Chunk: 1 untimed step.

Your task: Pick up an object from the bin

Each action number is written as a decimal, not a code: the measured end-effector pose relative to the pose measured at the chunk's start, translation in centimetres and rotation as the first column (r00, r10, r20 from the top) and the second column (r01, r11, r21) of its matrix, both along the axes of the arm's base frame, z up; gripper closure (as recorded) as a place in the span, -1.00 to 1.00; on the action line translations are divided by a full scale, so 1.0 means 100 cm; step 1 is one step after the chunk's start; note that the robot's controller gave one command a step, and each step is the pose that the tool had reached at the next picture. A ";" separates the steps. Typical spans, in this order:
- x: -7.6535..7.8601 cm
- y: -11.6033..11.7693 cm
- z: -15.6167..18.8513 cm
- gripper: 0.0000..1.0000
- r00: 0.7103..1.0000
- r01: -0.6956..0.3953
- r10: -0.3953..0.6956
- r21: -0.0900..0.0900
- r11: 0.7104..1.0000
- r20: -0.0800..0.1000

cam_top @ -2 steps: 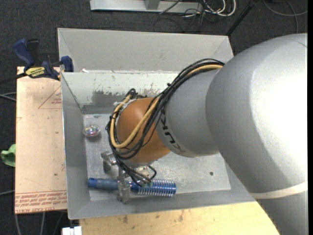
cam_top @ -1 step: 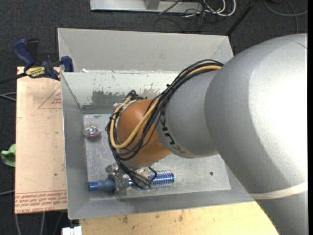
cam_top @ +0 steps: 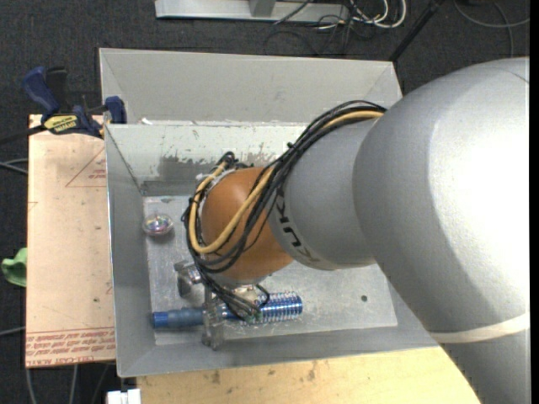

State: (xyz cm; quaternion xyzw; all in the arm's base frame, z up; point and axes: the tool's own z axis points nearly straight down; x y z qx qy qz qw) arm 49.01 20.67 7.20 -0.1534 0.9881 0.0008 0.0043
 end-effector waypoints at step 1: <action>-0.003 0.000 -0.002 1.00 1.000 -0.001 0.001 -0.001 1.000 -0.008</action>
Offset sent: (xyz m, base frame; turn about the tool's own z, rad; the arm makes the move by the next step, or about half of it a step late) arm 0.0000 0.0000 0.0000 0.0000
